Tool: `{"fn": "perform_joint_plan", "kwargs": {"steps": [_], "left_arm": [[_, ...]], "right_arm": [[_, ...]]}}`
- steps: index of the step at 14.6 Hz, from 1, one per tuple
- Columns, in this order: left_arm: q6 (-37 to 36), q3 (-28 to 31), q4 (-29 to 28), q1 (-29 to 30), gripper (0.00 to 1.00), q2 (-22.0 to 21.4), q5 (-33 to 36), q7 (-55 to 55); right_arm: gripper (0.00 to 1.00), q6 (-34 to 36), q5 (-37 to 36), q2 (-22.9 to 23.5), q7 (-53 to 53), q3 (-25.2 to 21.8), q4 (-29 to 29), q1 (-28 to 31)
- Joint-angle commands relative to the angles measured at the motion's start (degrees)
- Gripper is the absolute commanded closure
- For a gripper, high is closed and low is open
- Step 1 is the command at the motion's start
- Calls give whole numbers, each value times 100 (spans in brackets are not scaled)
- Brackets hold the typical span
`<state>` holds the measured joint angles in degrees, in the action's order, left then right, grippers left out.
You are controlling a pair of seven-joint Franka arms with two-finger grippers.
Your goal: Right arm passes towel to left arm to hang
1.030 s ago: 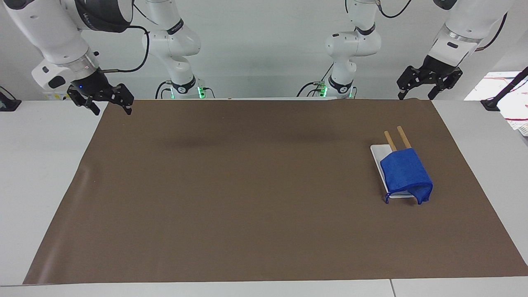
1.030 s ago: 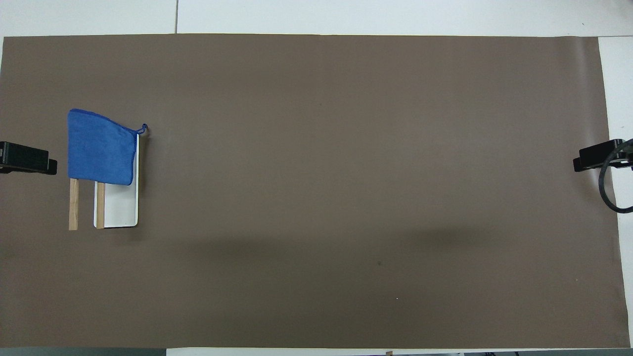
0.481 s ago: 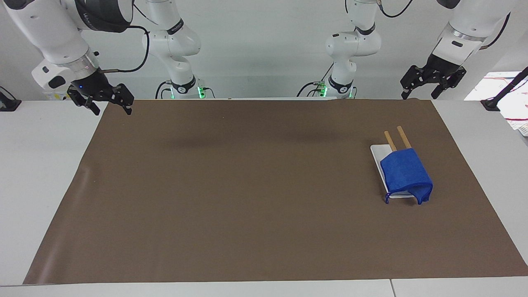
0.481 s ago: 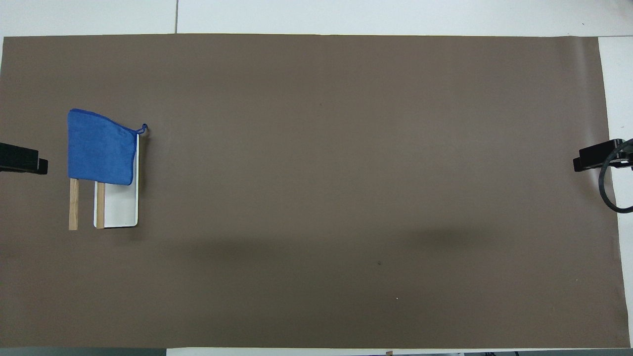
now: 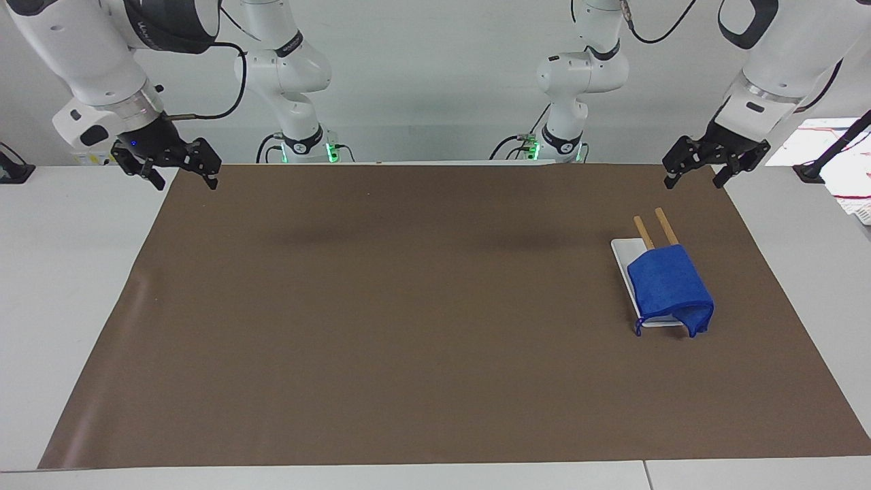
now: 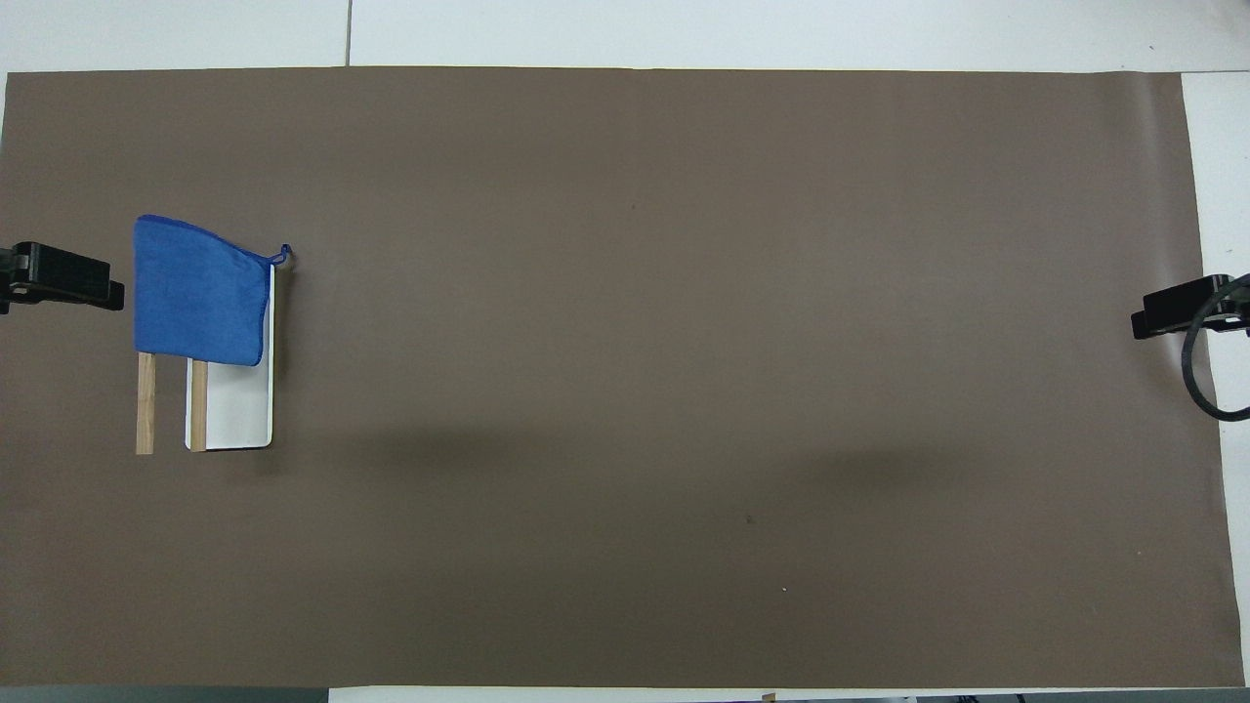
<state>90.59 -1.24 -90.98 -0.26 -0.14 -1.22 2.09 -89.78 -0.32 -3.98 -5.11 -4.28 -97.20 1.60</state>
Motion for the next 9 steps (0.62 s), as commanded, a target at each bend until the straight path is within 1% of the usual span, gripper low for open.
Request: {"fn": "perform_joint_plan", "kwargs": {"steps": [1, 9], "left_arm": [[108, 1, 177, -53, 0, 207, 105, 81], [-6, -8, 54, -44, 0, 93, 43, 73]], "right_arm": [[0, -13, 102, -41, 45, 23, 0, 16], [0, -13, 102, -41, 54, 32, 0, 16]]}}
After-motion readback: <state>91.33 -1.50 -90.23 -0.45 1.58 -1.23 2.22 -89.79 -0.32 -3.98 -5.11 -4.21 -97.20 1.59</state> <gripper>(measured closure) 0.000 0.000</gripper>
